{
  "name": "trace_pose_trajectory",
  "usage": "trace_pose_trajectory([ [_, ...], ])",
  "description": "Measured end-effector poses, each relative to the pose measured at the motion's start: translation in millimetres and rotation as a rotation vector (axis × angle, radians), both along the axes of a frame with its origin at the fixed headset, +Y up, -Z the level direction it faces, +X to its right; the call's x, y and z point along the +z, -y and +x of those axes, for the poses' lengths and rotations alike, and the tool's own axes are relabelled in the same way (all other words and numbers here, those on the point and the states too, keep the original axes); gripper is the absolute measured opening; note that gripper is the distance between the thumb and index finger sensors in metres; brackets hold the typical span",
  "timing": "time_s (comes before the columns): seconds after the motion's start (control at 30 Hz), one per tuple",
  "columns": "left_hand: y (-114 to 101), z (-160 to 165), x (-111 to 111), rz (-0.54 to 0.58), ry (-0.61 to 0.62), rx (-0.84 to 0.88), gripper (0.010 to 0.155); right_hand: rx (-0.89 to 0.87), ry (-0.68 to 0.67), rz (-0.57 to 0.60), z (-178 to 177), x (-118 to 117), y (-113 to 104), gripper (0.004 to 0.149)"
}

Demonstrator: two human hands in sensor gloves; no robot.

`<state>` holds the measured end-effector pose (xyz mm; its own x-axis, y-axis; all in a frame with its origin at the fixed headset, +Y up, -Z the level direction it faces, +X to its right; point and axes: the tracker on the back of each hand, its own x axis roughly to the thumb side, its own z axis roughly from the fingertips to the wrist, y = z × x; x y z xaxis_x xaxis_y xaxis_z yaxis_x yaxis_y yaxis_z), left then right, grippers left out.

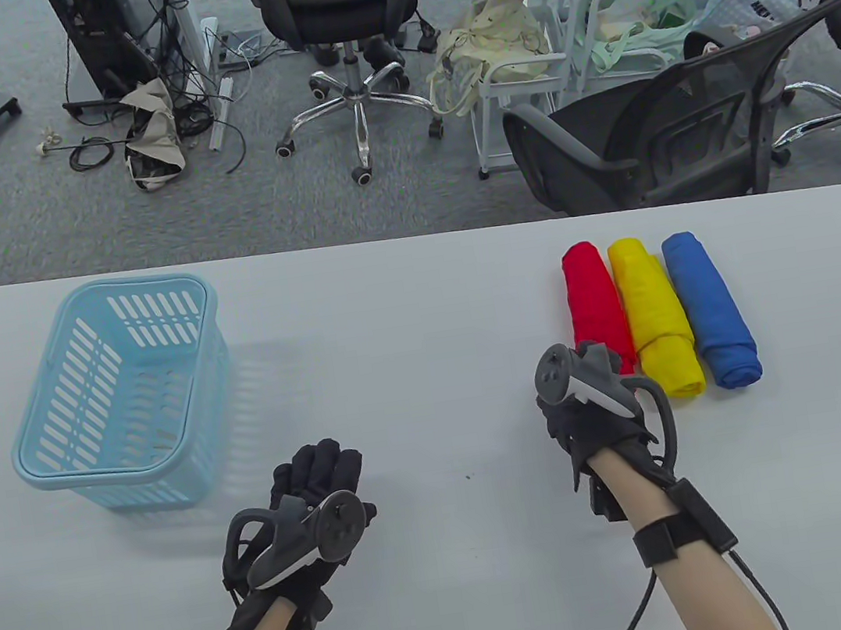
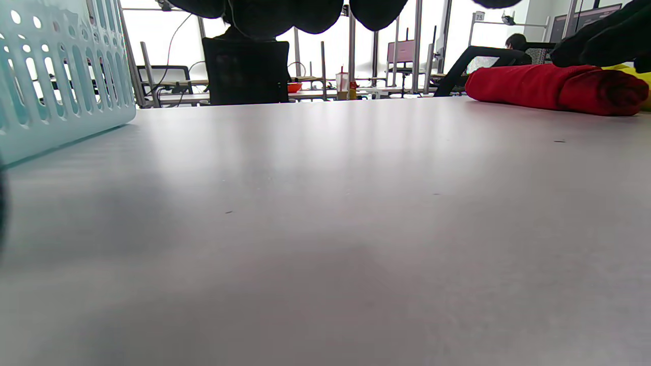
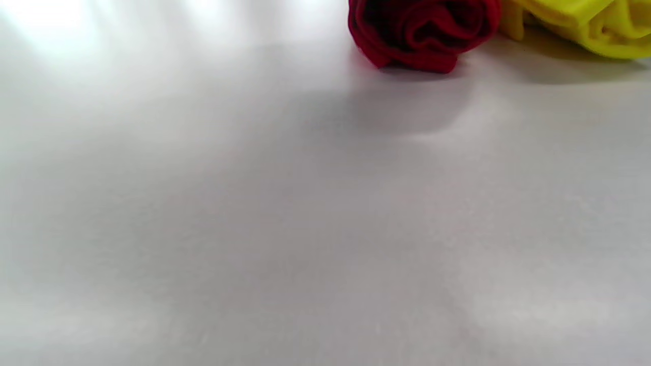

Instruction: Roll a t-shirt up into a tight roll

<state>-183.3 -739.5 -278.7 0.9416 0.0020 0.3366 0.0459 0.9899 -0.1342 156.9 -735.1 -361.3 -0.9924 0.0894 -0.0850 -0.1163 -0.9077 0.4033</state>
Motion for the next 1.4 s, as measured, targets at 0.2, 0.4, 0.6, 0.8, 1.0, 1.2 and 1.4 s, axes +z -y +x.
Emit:
trace_pose_trajectory([
  [0.2,-9,20,-4,-0.036,0.025,0.103,0.071,-0.054,-0.142,0.110,10,82,-18,0.070],
  [0.4,-28,46,-6,0.089,-0.067,0.076,0.070,-0.065,-0.109,0.175,28,99,-16,0.072],
  [0.6,-7,52,10,0.200,-0.055,-0.026,0.070,0.163,-0.188,0.250,21,98,-8,0.074],
  [0.8,-11,41,10,0.250,-0.062,-0.061,0.074,0.191,-0.198,0.281,17,104,-15,0.083],
  [1.0,-12,37,8,0.259,-0.061,-0.096,0.075,0.187,-0.193,0.254,19,105,-15,0.086],
  [1.2,-17,26,6,0.259,-0.093,-0.076,0.075,0.164,-0.195,0.228,19,105,-14,0.085],
  [1.4,-20,17,4,0.253,-0.126,-0.079,0.074,0.147,-0.190,0.208,21,104,-14,0.085],
])
